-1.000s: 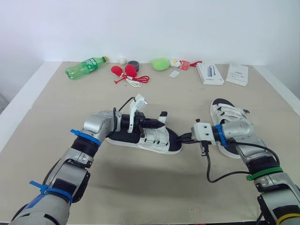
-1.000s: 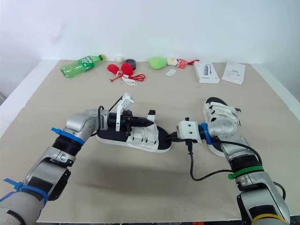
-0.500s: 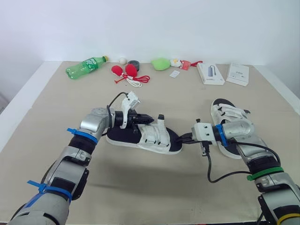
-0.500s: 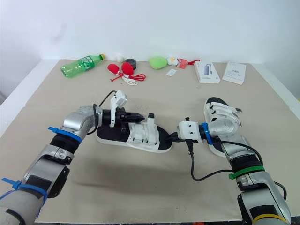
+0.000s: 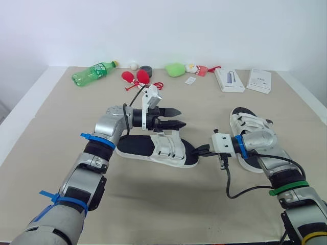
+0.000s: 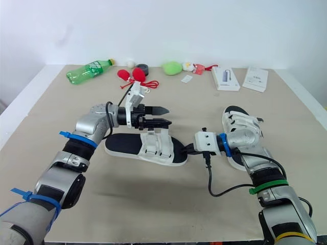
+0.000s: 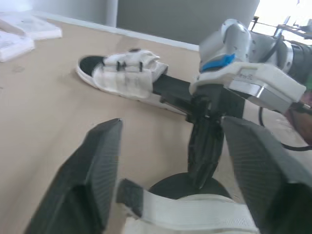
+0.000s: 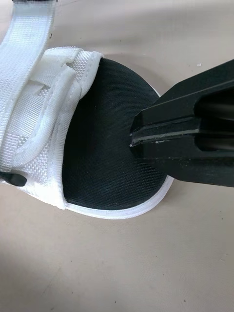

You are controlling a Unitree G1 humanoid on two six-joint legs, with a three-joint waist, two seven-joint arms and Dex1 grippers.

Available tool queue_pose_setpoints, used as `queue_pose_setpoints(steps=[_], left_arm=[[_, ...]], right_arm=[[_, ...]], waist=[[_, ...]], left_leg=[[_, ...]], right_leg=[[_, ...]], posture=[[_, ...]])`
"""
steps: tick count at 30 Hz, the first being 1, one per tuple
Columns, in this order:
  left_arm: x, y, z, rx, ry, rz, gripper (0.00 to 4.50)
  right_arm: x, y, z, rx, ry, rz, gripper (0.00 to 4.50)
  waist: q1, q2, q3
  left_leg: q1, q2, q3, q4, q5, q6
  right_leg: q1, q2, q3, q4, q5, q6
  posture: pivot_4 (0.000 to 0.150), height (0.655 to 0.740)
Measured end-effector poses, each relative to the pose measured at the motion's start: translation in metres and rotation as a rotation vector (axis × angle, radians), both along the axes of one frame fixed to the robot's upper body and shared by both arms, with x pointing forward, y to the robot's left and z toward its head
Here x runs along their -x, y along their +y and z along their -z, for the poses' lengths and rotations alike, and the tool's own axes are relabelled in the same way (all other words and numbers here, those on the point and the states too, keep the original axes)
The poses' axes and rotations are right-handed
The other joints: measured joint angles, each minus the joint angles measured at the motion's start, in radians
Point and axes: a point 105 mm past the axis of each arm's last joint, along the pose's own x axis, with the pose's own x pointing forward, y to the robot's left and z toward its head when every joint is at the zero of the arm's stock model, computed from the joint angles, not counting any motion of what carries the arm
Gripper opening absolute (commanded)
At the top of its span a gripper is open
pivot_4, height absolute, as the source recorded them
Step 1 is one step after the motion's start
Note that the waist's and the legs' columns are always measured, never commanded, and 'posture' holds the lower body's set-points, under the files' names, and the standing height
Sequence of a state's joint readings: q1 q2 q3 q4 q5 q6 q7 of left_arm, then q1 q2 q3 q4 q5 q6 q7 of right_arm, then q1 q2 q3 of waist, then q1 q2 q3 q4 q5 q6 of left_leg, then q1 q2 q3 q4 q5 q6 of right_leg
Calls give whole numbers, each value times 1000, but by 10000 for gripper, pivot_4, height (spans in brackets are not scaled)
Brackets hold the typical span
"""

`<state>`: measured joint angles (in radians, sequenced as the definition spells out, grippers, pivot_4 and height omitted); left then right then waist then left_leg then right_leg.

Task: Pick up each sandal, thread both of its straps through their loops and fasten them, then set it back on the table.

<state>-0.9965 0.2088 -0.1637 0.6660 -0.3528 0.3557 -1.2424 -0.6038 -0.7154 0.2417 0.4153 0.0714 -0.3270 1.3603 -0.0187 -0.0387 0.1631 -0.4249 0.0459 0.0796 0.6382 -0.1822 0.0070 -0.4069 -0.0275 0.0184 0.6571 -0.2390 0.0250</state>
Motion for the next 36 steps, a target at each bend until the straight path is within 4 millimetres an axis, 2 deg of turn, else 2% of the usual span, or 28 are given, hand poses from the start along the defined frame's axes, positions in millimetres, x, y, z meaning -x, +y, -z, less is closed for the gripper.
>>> queue_pose_setpoints(steps=[3,4,6,7,11,12,13,14,15,16,17,19,36], left_arm=[[-5,-6,8,-37,31,-17,31417],[-6,-8,8,-45,30,-18,35763],[-8,-10,6,-63,5,-17,37980],[-9,-11,10,-93,-9,-16,36624],[-5,-13,22,-171,-50,23,26700],[-4,-13,23,-183,-61,32,21206],[-4,-13,23,-185,-63,33,21047],[-4,-13,24,-191,-66,36,17322],[-4,-10,26,-205,-72,35,11516],[-5,-10,27,-207,-74,33,10077],[-5,-9,27,-210,-75,30,5993],[-7,-6,31,-227,-75,20,1554],[-12,6,47,-315,-137,0,1554]], right_arm=[[0,0,0,-1,-1,1,0],[0,0,0,-1,-2,2,0],[0,0,0,-2,-3,2,0],[0,1,0,-3,-6,2,0],[1,1,0,-6,-7,3,0],[1,1,0,-7,-8,3,0],[1,1,0,-7,-8,3,0],[1,1,0,-7,-8,3,0],[1,1,0,-8,-8,4,0],[1,1,0,-8,-8,4,0],[1,1,0,-8,-8,5,0],[1,1,0,-10,-11,7,0],[1,2,0,-15,-13,14,0]], waist=[[0,0,0],[0,0,0],[-1,0,0],[-1,0,0],[-1,0,0],[-1,0,0],[-1,0,0],[-1,0,0],[-1,0,0],[-1,0,0],[-1,0,0],[-1,0,0],[-1,0,0]], left_leg=[[0,0,0,0,0,0],[0,0,0,0,0,0],[0,0,0,0,0,0],[0,0,0,0,0,0],[0,0,0,0,0,0],[0,0,0,0,0,0],[0,0,0,0,0,0],[0,1,0,0,0,0],[0,1,0,0,0,0],[0,1,0,-1,0,0],[0,1,-1,-1,0,0],[0,0,-1,-1,-1,0],[0,1,-1,-1,-1,1]], right_leg=[[0,0,0,0,0,0],[0,0,0,0,0,0],[0,0,0,0,0,0],[0,0,0,0,0,0],[0,1,0,0,0,0],[-1,1,0,0,0,0],[-1,1,0,0,0,0],[0,1,0,0,0,0],[0,1,0,0,0,0],[0,1,0,0,0,0],[0,1,0,0,0,0],[0,1,0,0,-1,0],[0,1,-1,0,-2,0]], posture=[[1500,7400],[1500,7400],[1500,7400],[1500,7400],[1500,7400],[1500,7400],[1500,7400],[1500,7400],[1500,7400],[1500,7400],[1500,7400],[1500,7400],[1500,7400]])
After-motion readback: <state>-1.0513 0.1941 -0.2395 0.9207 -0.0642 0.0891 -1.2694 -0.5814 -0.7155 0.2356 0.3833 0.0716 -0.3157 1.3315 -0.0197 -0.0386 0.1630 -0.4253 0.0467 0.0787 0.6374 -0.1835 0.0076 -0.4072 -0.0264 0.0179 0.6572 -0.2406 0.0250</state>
